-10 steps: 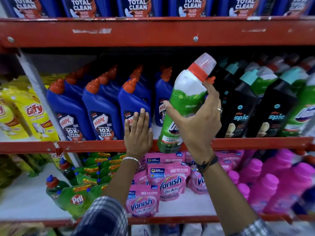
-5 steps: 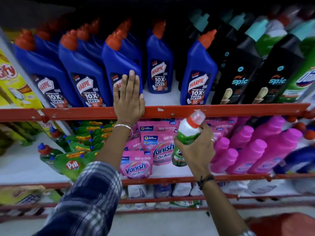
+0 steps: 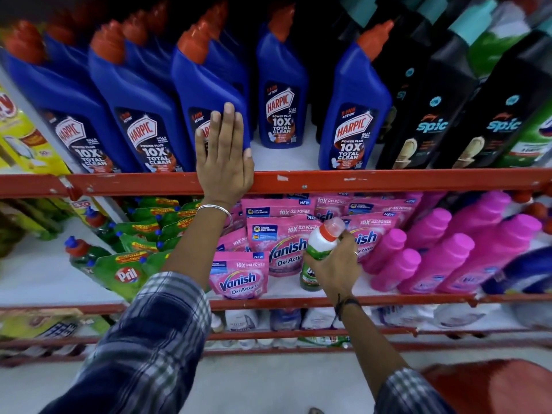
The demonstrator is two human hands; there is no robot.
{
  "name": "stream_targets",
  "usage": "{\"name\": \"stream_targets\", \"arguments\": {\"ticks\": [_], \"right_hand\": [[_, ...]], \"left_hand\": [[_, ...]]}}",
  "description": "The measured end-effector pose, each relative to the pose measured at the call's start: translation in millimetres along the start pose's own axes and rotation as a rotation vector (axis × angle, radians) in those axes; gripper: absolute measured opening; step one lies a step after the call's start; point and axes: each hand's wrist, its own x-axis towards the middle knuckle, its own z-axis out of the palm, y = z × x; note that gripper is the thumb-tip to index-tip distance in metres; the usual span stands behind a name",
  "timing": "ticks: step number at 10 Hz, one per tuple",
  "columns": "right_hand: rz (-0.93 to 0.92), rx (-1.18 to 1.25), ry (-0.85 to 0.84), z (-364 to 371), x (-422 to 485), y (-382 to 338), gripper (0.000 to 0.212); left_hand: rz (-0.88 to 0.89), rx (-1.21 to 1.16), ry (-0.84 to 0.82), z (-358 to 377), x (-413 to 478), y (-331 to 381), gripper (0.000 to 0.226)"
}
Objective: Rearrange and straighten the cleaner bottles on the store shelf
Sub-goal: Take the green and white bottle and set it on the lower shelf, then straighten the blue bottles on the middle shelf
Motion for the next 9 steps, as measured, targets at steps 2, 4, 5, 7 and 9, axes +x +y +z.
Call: {"name": "stream_targets", "arguments": {"ticks": [2, 4, 5, 7, 9], "right_hand": [[-0.064, -0.046, -0.025, -4.4, -9.0, 4.5, 0.094], [-0.166, 0.152, 0.186, -33.3, 3.6, -24.4, 0.098], [-0.269, 0.337, 0.334, -59.2, 32.6, -75.6, 0.084], [-0.254, 0.212, 0.323, -65.5, 87.0, -130.8, 0.103], [-0.170, 0.194, 0.345, -57.6, 100.2, -139.5, 0.110]], "left_hand": [[-0.004, -0.005, 0.016, 0.3, -0.4, -1.8, 0.059], [0.031, -0.025, 0.060, 2.5, -4.1, -1.1, 0.064], [0.037, -0.031, 0.068, 2.2, -2.7, -1.9, 0.064], [0.038, -0.046, 0.054, 0.9, -2.1, -1.9, 0.064], [0.041, -0.050, 0.048, 0.8, -2.3, -2.4, 0.065]]}}
